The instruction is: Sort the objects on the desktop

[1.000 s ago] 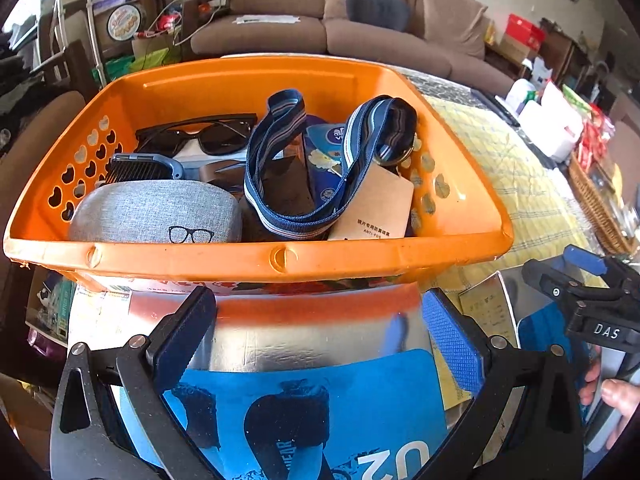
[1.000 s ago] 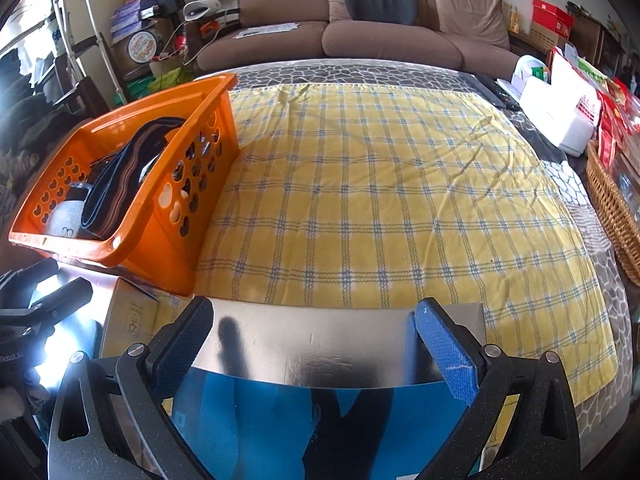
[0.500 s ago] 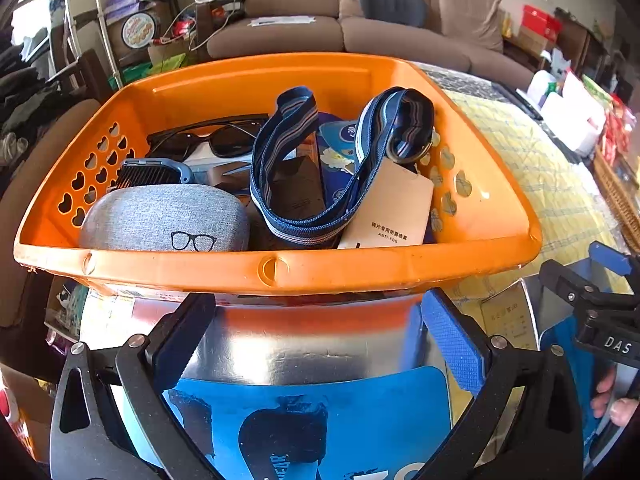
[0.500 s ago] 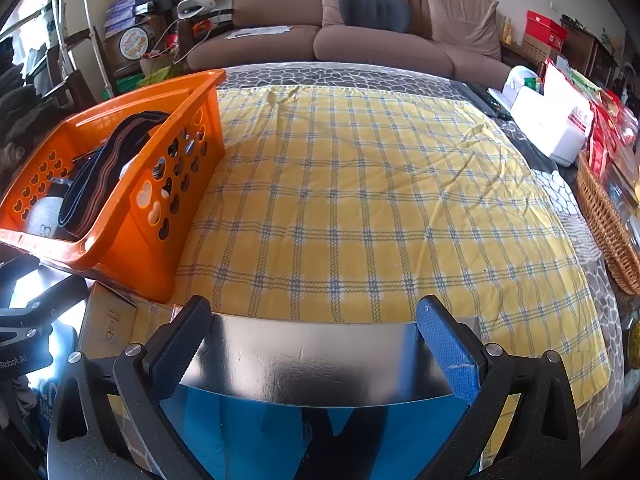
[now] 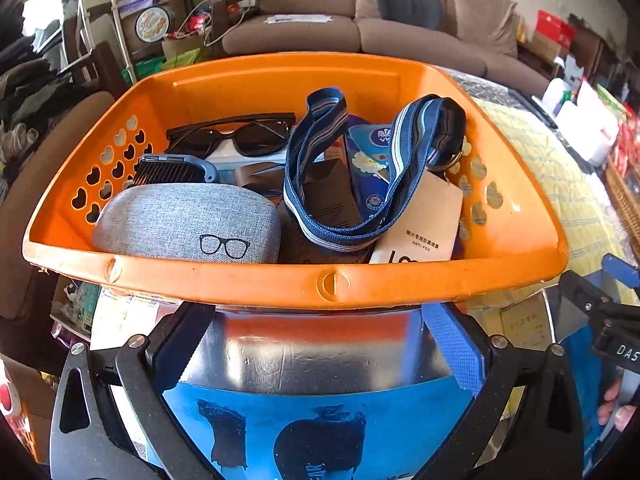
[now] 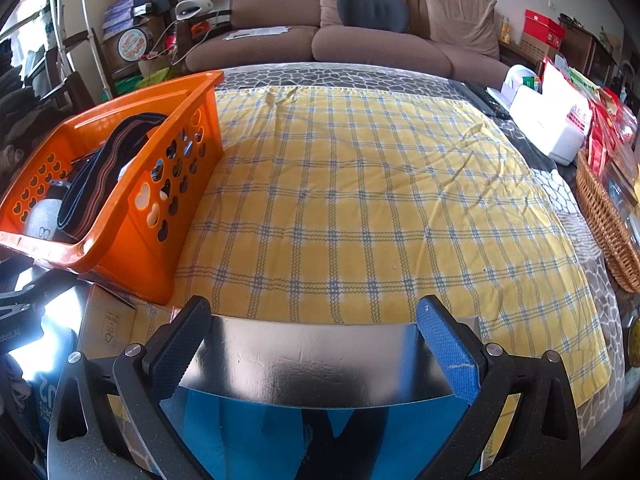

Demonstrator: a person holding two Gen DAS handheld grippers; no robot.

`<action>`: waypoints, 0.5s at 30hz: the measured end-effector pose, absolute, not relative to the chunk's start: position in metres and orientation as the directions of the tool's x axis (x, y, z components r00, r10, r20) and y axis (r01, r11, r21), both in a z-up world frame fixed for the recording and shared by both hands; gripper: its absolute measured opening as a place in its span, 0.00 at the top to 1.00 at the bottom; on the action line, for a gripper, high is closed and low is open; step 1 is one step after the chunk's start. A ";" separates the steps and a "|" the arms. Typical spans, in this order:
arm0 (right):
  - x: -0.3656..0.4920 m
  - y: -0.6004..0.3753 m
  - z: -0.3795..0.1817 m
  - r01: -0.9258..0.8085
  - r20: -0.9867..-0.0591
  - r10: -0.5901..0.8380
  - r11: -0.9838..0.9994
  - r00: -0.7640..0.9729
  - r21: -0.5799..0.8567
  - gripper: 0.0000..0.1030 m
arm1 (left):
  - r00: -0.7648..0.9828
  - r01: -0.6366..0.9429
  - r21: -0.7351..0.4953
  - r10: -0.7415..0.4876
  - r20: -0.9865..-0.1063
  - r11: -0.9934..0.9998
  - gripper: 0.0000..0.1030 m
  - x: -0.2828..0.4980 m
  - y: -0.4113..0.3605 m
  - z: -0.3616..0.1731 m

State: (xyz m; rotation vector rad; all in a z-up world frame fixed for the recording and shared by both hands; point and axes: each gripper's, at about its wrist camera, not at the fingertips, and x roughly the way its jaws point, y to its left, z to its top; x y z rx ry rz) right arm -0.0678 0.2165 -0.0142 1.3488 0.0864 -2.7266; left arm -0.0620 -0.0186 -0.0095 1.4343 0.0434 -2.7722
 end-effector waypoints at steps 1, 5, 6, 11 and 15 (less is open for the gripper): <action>-0.068 0.217 -0.014 0.113 -0.795 -0.063 -0.994 -0.603 -0.007 0.00 | -0.578 0.030 -0.015 -0.005 -0.816 -0.999 0.00 -0.062 -0.019 -0.010; -0.068 0.217 -0.014 0.113 -0.795 -0.063 -0.994 -0.604 -0.007 0.00 | -0.578 0.030 -0.017 -0.003 -0.816 -0.999 0.00 -0.061 -0.019 -0.010; -0.068 0.217 -0.014 0.113 -0.795 -0.063 -0.994 -0.603 -0.007 0.00 | -0.580 0.030 -0.018 -0.003 -0.815 -0.999 0.00 -0.061 -0.019 -0.010; -0.068 0.216 -0.014 0.113 -0.795 -0.063 -0.994 -0.603 -0.007 0.00 | -0.580 0.029 -0.020 0.000 -0.814 -0.999 0.00 -0.063 -0.019 -0.009; -0.068 0.216 -0.014 0.113 -0.795 -0.063 -0.994 -0.604 -0.007 0.00 | -0.583 0.027 -0.024 0.004 -0.812 -0.999 0.00 -0.063 -0.020 -0.010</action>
